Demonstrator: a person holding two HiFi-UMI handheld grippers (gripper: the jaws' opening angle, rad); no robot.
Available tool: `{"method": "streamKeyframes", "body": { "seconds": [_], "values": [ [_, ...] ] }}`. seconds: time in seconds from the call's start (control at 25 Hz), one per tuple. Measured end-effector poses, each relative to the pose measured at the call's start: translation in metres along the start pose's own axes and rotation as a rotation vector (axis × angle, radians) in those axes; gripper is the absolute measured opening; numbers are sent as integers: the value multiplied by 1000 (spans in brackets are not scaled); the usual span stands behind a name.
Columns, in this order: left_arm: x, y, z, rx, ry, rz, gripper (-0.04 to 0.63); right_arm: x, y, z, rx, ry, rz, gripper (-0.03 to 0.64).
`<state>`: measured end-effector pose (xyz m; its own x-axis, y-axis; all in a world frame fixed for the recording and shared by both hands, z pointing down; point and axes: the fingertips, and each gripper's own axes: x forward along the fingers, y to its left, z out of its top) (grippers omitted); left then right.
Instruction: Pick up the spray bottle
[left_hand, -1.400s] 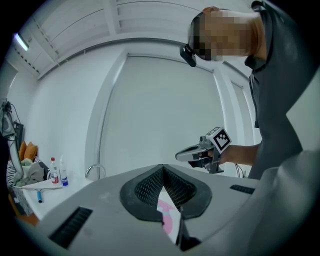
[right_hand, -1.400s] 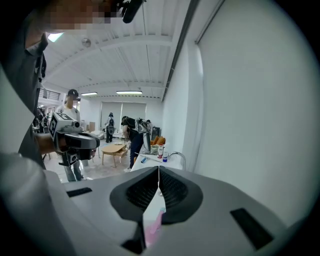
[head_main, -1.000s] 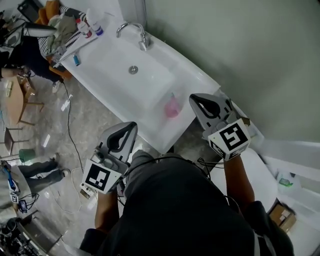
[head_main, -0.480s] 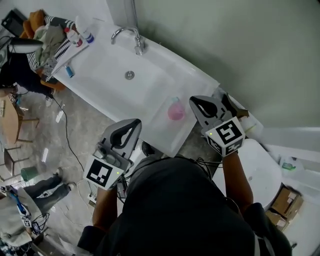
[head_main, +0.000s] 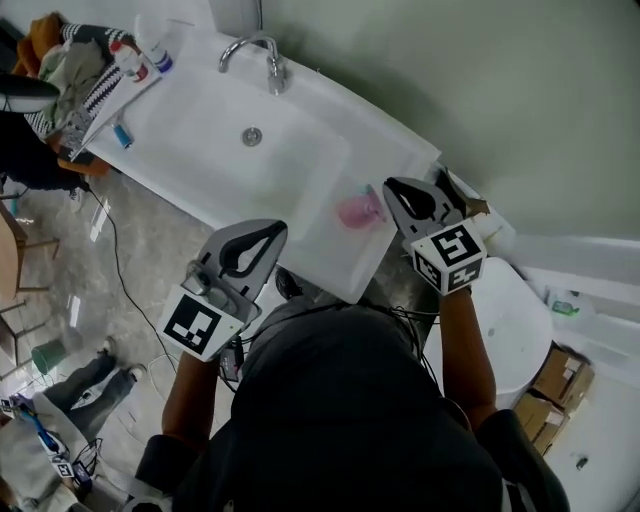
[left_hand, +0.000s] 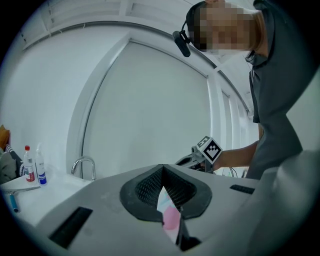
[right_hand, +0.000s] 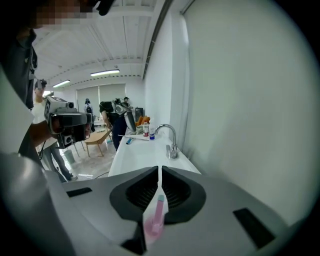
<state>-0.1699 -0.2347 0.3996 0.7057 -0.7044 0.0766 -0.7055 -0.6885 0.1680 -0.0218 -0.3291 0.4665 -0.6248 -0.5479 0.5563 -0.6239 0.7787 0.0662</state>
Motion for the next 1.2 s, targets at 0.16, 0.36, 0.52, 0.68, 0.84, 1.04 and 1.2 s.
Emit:
{"method": "streamKeyframes", "body": {
  "seconds": [0.16,0.36,0.52,0.68,0.84,1.04,1.2],
  "values": [
    [6,12,-5,-12,19,-5,2,12,-5,-10,20,39,1,11],
    [19,25,-5,-24,16,14,2,28,-18,-30,31,111,20,11],
    [26,40,-9,-23,17,38,2,40,-28,-42,34,151,31,12],
    [23,54,-20,-31,32,71,2,50,-27,-54,48,194,66,82],
    [19,66,-27,-34,32,101,2,61,-25,-62,51,224,85,159],
    [20,72,-38,-48,48,128,2,70,-26,-61,87,201,115,239],
    [25,71,-44,-66,50,139,2,70,-15,-58,100,187,182,247]
  ]
}}
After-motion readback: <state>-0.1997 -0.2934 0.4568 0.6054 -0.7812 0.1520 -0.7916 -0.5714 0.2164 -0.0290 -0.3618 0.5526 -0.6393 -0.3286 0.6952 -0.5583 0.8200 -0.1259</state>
